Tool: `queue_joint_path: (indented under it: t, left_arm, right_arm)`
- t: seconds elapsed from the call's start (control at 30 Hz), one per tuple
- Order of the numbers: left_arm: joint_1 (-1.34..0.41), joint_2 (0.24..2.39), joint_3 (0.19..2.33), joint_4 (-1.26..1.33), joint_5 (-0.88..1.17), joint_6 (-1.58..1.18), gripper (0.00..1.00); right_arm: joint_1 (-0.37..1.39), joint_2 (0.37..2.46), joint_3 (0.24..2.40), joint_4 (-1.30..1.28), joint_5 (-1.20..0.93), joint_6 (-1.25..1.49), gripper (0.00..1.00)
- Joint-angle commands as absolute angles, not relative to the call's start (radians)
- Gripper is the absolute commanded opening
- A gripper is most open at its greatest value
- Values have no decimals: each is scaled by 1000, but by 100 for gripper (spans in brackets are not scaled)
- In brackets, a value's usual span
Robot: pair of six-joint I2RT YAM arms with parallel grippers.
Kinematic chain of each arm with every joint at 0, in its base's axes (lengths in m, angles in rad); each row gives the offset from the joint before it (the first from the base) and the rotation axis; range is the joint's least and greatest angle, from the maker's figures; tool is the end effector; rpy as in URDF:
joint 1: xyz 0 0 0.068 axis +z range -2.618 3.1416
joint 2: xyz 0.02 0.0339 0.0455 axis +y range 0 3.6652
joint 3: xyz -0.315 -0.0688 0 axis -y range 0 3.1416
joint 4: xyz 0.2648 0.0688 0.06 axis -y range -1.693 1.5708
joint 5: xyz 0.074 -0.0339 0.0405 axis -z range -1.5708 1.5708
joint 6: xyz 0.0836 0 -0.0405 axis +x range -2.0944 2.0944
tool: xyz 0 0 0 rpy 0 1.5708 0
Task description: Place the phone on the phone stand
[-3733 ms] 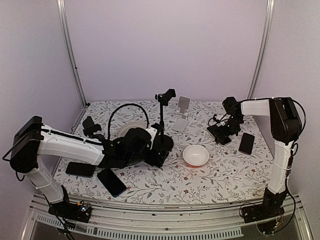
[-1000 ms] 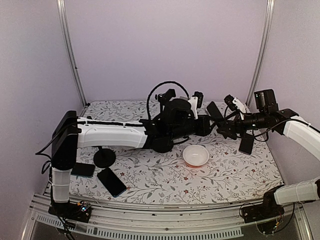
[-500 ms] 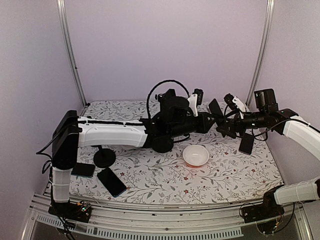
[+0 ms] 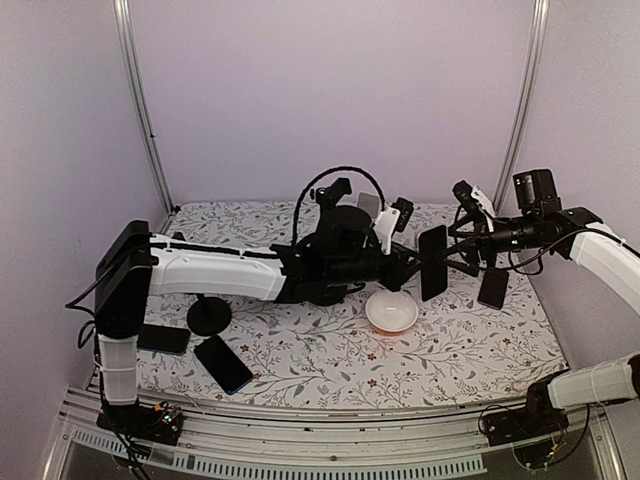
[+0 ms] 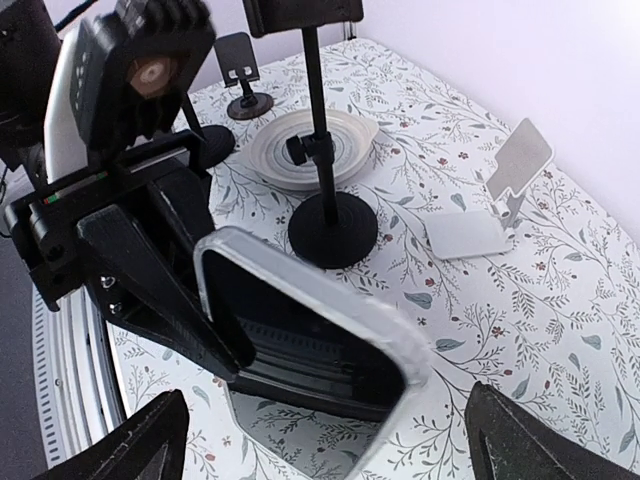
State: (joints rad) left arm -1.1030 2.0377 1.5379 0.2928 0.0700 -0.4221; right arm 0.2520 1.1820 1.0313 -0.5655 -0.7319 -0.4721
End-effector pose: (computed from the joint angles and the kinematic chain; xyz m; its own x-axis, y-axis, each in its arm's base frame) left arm 0.2550 -0.5176 0.2882 -0.4620 0.0081 -0.8869 0.8024 0.4298 -0.4140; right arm 0.2515 0.1225 0.3351 -0.2599 -0.4162 -0.8713 -0.8891 0.4552 0.0477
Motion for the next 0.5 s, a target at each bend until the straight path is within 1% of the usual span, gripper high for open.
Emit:
queue_joint_path:
  t: [0.0, 0.13, 0.17, 0.33, 0.4, 0.47]
  left_arm:
    - [-1073, 1885, 1522, 286, 213, -239, 0]
    - [-1046, 1840, 1499, 201, 342, -174, 0]
    - [-1036, 1830, 1492, 179, 373, -164, 0]
    - [-992, 1786, 1447, 119, 513, -123, 0]
    - [-975, 1776, 1439, 91, 553, -110, 0]
    - [-962, 1770, 1437, 64, 578, -100, 0]
  right_arm:
    - [213, 1200, 1099, -618, -911, -505, 99]
    - [212, 1255, 1149, -666, -1052, -545, 100]
    - [211, 1271, 1161, -680, -1086, -556, 99]
    - [213, 1368, 1253, -806, -1228, -689, 86]
    - [221, 1399, 1286, -860, -1249, -733, 81]
    - [246, 1422, 1313, -901, -1246, -780, 78]
